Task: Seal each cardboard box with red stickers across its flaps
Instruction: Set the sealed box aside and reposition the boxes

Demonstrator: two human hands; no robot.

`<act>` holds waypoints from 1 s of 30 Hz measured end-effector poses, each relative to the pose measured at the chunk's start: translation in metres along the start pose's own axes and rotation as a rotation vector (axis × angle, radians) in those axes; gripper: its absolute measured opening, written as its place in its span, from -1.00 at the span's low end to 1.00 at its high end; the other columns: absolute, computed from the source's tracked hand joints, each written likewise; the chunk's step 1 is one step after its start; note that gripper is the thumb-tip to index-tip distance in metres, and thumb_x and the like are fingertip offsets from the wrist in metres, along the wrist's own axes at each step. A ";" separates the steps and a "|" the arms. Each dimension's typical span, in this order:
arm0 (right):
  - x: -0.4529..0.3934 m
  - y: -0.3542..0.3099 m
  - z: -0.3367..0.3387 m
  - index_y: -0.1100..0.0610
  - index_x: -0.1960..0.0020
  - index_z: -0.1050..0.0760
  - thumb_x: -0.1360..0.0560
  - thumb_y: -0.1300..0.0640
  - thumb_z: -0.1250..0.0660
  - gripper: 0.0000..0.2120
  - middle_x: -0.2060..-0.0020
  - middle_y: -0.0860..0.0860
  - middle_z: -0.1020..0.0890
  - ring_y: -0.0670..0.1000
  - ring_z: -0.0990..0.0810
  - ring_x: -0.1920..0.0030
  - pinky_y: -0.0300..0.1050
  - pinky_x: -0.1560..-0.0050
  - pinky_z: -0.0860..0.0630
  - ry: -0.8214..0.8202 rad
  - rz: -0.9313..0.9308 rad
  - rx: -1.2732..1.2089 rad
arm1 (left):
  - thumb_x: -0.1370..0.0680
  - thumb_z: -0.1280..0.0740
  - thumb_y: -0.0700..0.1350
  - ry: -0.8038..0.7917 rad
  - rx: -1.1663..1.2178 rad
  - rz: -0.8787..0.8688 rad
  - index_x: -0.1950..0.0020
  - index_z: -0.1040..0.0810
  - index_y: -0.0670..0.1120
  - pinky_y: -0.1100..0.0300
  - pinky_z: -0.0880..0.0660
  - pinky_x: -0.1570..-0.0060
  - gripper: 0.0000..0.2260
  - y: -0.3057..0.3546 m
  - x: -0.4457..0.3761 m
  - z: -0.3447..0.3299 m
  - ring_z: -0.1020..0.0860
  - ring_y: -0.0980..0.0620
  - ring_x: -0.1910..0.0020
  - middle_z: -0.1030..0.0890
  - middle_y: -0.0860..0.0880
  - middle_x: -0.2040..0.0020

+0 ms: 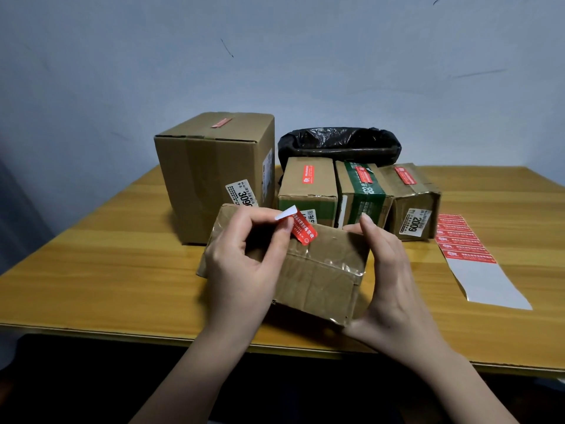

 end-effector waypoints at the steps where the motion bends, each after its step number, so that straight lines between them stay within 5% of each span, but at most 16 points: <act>1: 0.000 0.000 0.000 0.12 -0.55 0.07 -0.39 -0.31 -0.36 -0.02 -0.38 0.08 -0.32 -0.04 -0.28 -0.42 -0.09 -0.42 -0.23 0.002 -0.003 0.001 | -0.51 -0.34 -0.06 0.008 -0.011 -0.020 0.05 -0.49 0.11 0.48 -0.42 0.10 -0.92 0.000 0.000 0.000 -0.53 0.32 0.09 -0.52 0.31 0.13; 10: -0.001 -0.001 -0.002 0.12 -0.55 0.08 -0.39 -0.35 -0.33 -0.01 -0.38 0.01 -0.29 -0.14 -0.22 -0.42 -0.17 -0.44 -0.18 -0.001 -0.012 -0.003 | -0.54 -0.35 -0.07 0.036 -0.032 -0.131 0.00 -0.56 -0.05 0.25 -0.53 0.07 -0.91 -0.004 0.005 -0.001 -0.58 0.23 0.05 -0.58 0.18 0.07; 16: -0.001 0.001 -0.002 0.13 -0.55 0.08 -0.39 -0.34 -0.34 0.00 -0.37 0.04 -0.31 -0.09 -0.28 -0.40 -0.10 -0.42 -0.25 0.005 -0.003 -0.015 | -0.57 -0.30 -0.05 0.018 -0.059 -0.184 0.04 -0.59 -0.20 0.26 -0.52 0.03 -0.78 -0.001 0.005 -0.001 -0.59 0.16 0.02 -0.59 0.08 0.06; 30: -0.003 0.003 -0.002 0.18 -0.54 0.07 -0.36 -0.26 -0.43 0.04 -0.35 0.08 -0.36 0.02 -0.36 -0.37 0.06 -0.36 -0.35 -0.008 0.000 -0.021 | -0.56 -0.31 -0.16 0.018 -0.157 -0.307 0.05 -0.57 -0.26 0.32 -0.50 -0.03 -0.84 -0.001 0.007 -0.001 -0.59 0.10 -0.01 -0.61 0.00 0.02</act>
Point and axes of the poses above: each hand's wrist, its own x-axis away from the middle knuckle, its own z-axis out of the back of the hand, y = z × x, the point moved 2 cm from there along -x, towards the middle knuckle
